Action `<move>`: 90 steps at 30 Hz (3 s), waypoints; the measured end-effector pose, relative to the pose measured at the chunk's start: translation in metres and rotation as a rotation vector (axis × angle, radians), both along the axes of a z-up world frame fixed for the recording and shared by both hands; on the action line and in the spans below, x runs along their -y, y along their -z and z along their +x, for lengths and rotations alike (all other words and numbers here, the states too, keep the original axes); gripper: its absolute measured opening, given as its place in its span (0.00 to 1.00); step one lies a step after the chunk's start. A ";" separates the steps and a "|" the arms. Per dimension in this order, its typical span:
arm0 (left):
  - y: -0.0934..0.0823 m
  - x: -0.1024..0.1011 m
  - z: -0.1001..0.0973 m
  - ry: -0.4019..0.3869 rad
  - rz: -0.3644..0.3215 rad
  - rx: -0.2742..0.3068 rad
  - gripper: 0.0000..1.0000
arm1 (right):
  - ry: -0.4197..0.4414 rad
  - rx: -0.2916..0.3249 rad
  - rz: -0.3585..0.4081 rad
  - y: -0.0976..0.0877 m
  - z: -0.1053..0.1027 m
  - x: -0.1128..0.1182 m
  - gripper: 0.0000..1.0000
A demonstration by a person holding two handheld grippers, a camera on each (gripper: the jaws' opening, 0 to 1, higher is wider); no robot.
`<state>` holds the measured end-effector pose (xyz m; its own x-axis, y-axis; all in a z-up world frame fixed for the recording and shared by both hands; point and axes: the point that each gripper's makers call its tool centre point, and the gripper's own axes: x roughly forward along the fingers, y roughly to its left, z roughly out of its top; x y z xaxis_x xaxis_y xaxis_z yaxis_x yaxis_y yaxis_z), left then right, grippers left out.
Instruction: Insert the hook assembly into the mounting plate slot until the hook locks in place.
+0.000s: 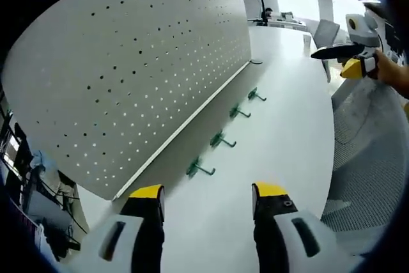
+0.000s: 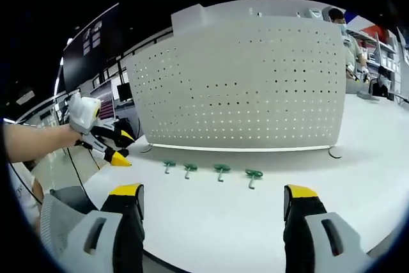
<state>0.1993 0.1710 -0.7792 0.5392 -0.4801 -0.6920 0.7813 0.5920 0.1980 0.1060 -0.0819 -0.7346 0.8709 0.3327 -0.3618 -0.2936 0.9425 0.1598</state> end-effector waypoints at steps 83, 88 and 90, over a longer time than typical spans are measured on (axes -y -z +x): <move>0.055 0.006 0.055 0.107 0.115 -0.154 0.54 | 0.039 -0.038 0.000 0.012 0.005 0.011 0.85; 0.060 0.005 0.058 0.119 0.133 -0.165 0.54 | 0.044 -0.037 0.004 0.012 0.005 0.011 0.85; 0.063 0.006 0.058 0.133 0.147 -0.171 0.54 | 0.047 -0.036 0.005 0.011 0.005 0.012 0.85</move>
<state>0.2574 0.1646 -0.8422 0.3472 -0.4266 -0.8351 0.8799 0.4563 0.1327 0.1110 -0.0936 -0.7461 0.8721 0.2937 -0.3914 -0.2430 0.9542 0.1746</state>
